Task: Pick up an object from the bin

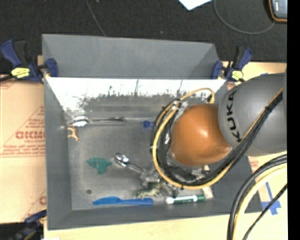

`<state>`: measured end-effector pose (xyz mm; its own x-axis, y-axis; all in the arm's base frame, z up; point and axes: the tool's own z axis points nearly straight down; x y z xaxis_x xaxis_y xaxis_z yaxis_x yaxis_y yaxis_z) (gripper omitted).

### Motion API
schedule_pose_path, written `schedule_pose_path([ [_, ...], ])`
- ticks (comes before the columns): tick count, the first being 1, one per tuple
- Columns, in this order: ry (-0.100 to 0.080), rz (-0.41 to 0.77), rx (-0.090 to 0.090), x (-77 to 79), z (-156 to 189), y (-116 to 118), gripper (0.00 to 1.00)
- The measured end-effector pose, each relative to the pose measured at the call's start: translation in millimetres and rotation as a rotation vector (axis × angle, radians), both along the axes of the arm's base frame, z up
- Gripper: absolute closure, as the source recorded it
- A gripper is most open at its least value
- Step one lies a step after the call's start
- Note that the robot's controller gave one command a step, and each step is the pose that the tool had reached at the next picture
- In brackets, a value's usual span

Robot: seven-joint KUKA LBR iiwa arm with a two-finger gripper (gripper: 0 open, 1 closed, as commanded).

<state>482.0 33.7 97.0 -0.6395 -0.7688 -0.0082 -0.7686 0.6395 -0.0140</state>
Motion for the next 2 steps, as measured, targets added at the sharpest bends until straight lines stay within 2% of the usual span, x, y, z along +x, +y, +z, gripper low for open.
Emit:
schedule_pose_path([
  [2,-0.007,-0.008,0.001,1.0,21,-1,1.00],
])
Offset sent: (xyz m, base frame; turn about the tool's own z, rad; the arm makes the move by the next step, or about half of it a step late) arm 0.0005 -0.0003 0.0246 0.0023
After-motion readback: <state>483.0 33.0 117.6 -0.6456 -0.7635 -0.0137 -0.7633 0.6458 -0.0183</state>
